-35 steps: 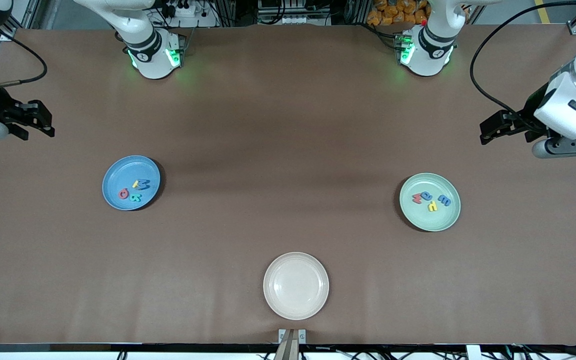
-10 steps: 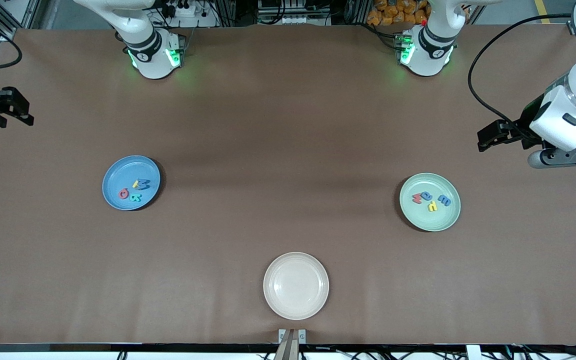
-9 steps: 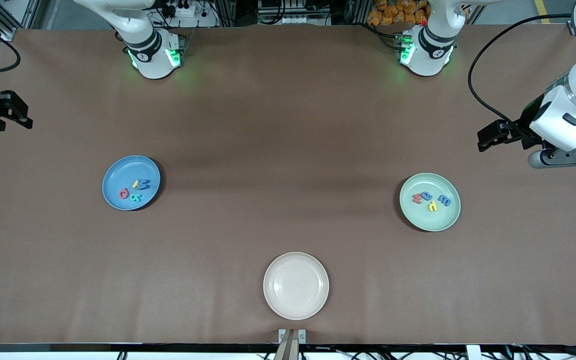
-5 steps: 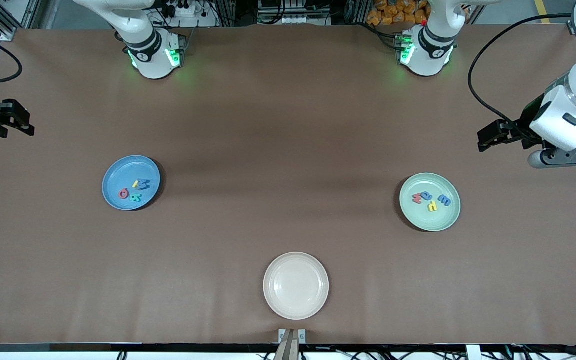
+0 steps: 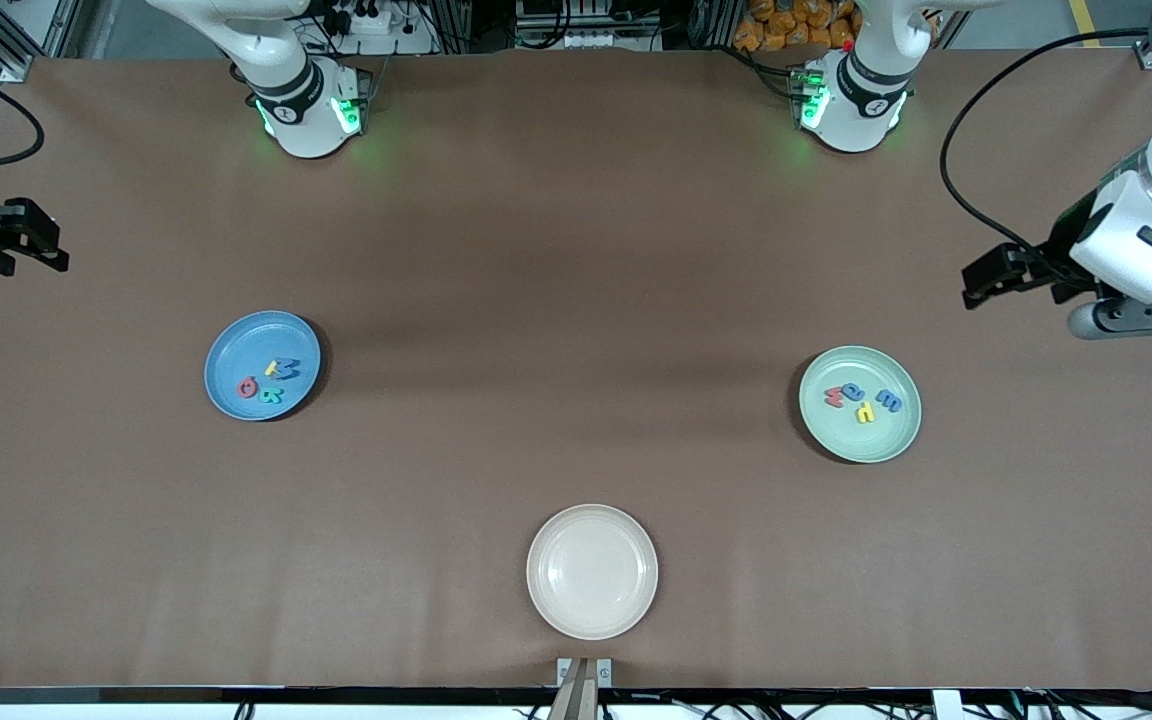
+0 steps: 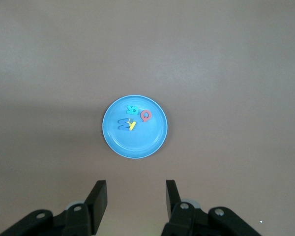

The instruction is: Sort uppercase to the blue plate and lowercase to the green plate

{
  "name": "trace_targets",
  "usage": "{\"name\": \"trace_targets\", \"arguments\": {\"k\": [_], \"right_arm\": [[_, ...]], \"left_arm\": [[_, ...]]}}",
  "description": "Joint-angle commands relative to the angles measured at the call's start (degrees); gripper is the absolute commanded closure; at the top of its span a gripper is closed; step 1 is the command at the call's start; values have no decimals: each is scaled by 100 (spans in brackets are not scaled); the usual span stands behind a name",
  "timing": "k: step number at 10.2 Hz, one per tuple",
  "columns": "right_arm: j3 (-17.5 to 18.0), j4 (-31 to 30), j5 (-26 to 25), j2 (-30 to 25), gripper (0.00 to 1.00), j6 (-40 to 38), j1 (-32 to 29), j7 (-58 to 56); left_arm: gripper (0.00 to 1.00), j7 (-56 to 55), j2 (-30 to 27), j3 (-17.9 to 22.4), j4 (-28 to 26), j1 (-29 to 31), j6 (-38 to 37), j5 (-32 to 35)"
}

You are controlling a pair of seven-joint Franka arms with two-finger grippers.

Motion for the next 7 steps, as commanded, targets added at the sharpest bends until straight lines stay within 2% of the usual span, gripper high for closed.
{"name": "trace_targets", "arguments": {"k": [1, 5, 7], "right_arm": [[-55, 164, -7, 72, 44, -117, 59, 8], [-47, 164, 19, 72, 44, -100, 51, 60], [-64, 156, 229, 72, 44, -117, 24, 60]], "left_arm": [[0, 18, -30, -40, 39, 11, 115, 291], [0, 18, -48, -49, 39, 11, 106, 116], [0, 18, -48, -57, 39, 11, 106, 72]]}}
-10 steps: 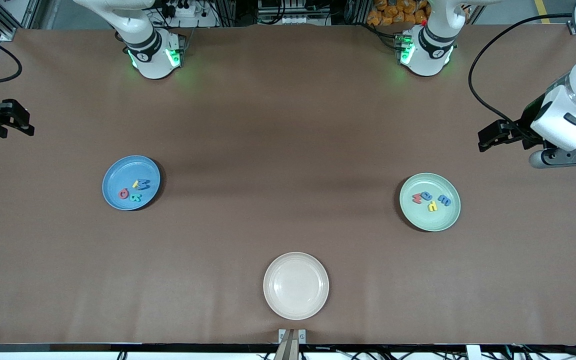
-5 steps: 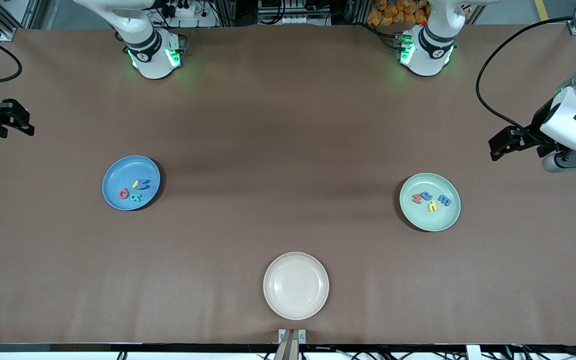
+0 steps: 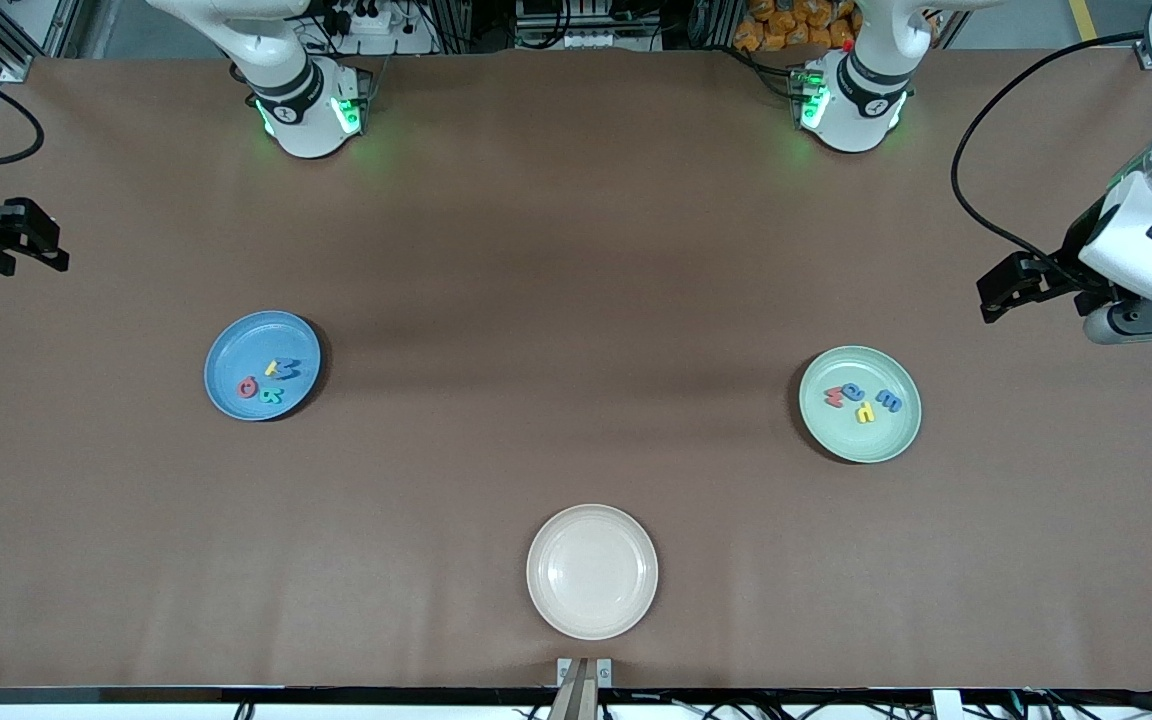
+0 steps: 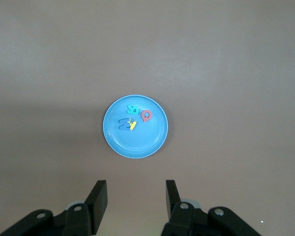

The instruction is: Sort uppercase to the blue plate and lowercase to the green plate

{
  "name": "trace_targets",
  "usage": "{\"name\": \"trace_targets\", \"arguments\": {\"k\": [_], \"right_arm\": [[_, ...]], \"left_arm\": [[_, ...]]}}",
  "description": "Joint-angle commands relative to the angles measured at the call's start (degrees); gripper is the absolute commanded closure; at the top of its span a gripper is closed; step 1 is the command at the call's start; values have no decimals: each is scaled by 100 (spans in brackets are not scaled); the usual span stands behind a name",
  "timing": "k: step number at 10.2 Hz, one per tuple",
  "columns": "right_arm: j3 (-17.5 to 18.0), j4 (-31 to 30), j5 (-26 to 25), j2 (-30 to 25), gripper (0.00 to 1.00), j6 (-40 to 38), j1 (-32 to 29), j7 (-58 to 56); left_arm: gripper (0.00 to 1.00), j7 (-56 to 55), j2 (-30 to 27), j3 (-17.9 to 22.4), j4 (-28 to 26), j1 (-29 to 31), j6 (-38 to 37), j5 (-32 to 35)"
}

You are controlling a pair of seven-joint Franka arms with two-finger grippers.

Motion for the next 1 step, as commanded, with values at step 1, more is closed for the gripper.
{"name": "trace_targets", "arguments": {"k": [1], "right_arm": [[-56, 154, 174, 72, 44, -111, 24, 60]], "left_arm": [[0, 18, -45, -20, 12, 12, 10, -148]]}}
